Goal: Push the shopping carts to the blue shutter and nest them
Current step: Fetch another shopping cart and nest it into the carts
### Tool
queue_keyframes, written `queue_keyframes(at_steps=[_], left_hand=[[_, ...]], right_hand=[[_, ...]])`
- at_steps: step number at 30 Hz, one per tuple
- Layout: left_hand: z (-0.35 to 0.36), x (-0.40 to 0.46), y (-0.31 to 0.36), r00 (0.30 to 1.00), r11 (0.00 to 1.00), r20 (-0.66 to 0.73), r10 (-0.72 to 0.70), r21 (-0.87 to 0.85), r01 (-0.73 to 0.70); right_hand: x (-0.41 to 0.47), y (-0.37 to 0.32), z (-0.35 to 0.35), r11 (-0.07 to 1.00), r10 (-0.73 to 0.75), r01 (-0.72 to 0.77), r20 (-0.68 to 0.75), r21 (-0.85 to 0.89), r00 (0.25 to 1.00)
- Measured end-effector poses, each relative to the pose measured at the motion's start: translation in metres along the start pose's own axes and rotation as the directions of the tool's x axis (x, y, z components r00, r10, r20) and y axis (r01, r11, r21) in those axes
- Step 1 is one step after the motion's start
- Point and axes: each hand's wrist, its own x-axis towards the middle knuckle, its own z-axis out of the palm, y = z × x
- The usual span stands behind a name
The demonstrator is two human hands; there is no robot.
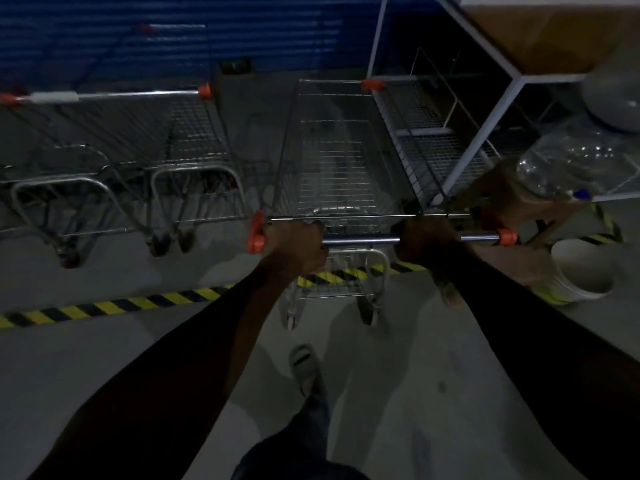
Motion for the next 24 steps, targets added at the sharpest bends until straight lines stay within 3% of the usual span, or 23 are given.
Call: queue_keyframes(at_steps=[3,6,13,16,24], left_hand=[[-0.007,0.066,-0.006,0.997,1.0,0.072,0.005,-0.005,-0.005],[-0.01,0.127,-0.014,0.999,1.0,0.049,-0.007,-0.022,0.008],[-0.009,0.228,-0.034,0.997,0.997,-0.002,-0.074,0.005,0.074],[-0.007,0.268,-0.045,0.995,0.995,-0.008,-0.096,0.012,0.096],[-0.004,0.37,-0.072,0.985,0.985,0.027,-0.172,-0.026,0.172]], right_hand=[[0.06,0.02,-0.007,0.999,0.038,-0.035,0.145,-0.023,0.989],[0.124,0.045,-0.008,0.994,0.087,-0.102,0.273,0.039,0.958],[0.232,0.083,0.016,0.998,0.059,-0.059,0.275,-0.008,0.96],[0.275,0.096,0.026,0.999,0.036,-0.035,0.185,-0.01,0.982],[0.387,0.123,0.033,1.0,-0.009,0.006,0.224,0.017,0.975]])
